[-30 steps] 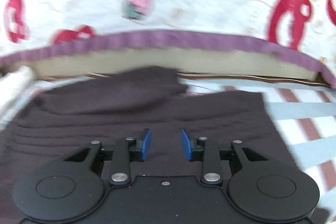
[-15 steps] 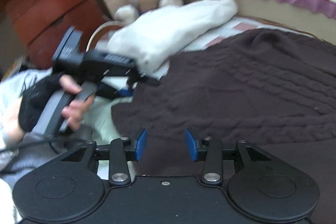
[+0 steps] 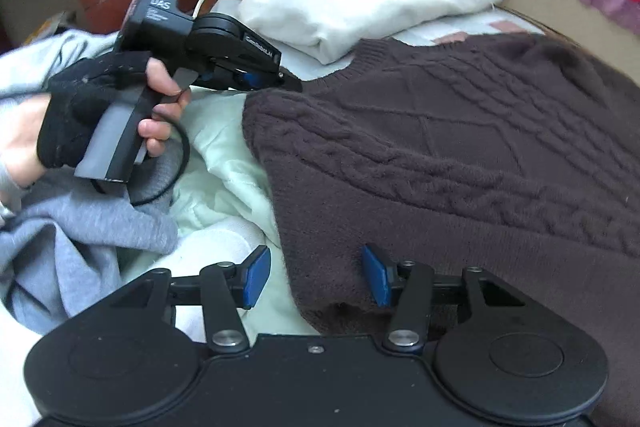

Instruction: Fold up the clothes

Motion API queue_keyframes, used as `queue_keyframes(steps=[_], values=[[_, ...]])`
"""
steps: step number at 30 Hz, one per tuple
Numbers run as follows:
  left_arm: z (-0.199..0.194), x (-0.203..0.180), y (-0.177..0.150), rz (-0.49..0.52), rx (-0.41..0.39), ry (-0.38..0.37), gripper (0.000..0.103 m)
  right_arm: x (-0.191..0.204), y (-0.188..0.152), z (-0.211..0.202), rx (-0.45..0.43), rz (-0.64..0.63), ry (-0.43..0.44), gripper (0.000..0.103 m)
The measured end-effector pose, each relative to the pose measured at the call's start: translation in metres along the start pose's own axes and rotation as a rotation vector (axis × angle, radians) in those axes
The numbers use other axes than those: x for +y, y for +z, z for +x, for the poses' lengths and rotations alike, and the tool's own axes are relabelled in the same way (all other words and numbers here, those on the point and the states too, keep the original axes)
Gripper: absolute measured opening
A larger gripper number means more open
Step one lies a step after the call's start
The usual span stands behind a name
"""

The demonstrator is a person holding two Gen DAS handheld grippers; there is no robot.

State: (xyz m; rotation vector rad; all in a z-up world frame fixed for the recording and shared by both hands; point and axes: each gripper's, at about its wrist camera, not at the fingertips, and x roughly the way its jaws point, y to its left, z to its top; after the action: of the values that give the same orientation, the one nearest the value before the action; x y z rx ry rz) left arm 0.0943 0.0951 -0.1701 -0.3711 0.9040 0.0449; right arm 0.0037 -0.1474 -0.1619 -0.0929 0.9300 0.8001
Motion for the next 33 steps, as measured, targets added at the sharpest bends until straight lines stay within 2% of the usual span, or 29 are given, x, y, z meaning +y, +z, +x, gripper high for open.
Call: queue_keyframes(steps=[1, 2, 4, 7, 9, 12, 14, 16, 18, 20, 21, 23, 26, 30, 33], values=[[-0.004, -0.002, 0.002, -0.011, -0.007, 0.000, 0.044, -0.004, 0.000, -0.001, -0.005, 0.026, 0.011, 0.056], [-0.009, -0.003, 0.004, -0.023, -0.014, 0.001, 0.049, -0.007, 0.000, -0.002, -0.011, 0.054, 0.018, 0.056], [-0.022, -0.009, 0.007, -0.023, -0.035, -0.012, 0.051, -0.013, -0.001, -0.007, -0.030, 0.126, 0.026, 0.056], [-0.036, -0.033, 0.009, 0.071, -0.063, -0.059, 0.051, -0.030, -0.004, -0.025, -0.088, 0.257, 0.056, 0.056], [-0.040, -0.058, 0.013, 0.160, -0.077, -0.092, 0.052, -0.046, -0.008, -0.042, -0.129, 0.327, 0.042, 0.057], [-0.034, -0.095, 0.024, 0.282, -0.085, -0.169, 0.064, -0.072, -0.012, -0.066, -0.174, 0.399, -0.023, 0.059], [-0.018, -0.118, 0.038, 0.370, -0.085, -0.202, 0.066, -0.092, -0.009, -0.079, -0.184, 0.426, -0.080, 0.059], [0.008, -0.137, 0.060, 0.442, -0.071, -0.227, 0.067, -0.116, 0.005, -0.089, -0.178, 0.434, -0.102, 0.059], [0.036, -0.157, 0.083, 0.528, -0.090, -0.221, 0.067, -0.140, 0.023, -0.105, -0.197, 0.442, -0.156, 0.059], [0.067, -0.179, 0.104, 0.634, -0.142, -0.214, 0.069, -0.164, 0.039, -0.120, -0.232, 0.501, -0.200, 0.059], [0.084, -0.188, 0.111, 0.672, -0.135, -0.209, 0.071, -0.175, 0.044, -0.126, -0.253, 0.537, -0.214, 0.059], [0.120, -0.210, 0.122, 0.732, -0.072, -0.166, 0.071, -0.194, 0.046, -0.136, -0.298, 0.629, -0.222, 0.059], [0.158, -0.230, 0.135, 0.679, -0.019, -0.151, 0.071, -0.207, 0.044, -0.135, -0.305, 0.666, -0.257, 0.059], [0.192, -0.243, 0.145, 0.490, 0.031, -0.188, 0.071, -0.225, 0.037, -0.126, -0.265, 0.698, -0.308, 0.059], [0.212, -0.254, 0.141, 0.467, 0.107, -0.186, 0.073, -0.240, 0.029, -0.117, -0.262, 0.768, -0.307, 0.059]])
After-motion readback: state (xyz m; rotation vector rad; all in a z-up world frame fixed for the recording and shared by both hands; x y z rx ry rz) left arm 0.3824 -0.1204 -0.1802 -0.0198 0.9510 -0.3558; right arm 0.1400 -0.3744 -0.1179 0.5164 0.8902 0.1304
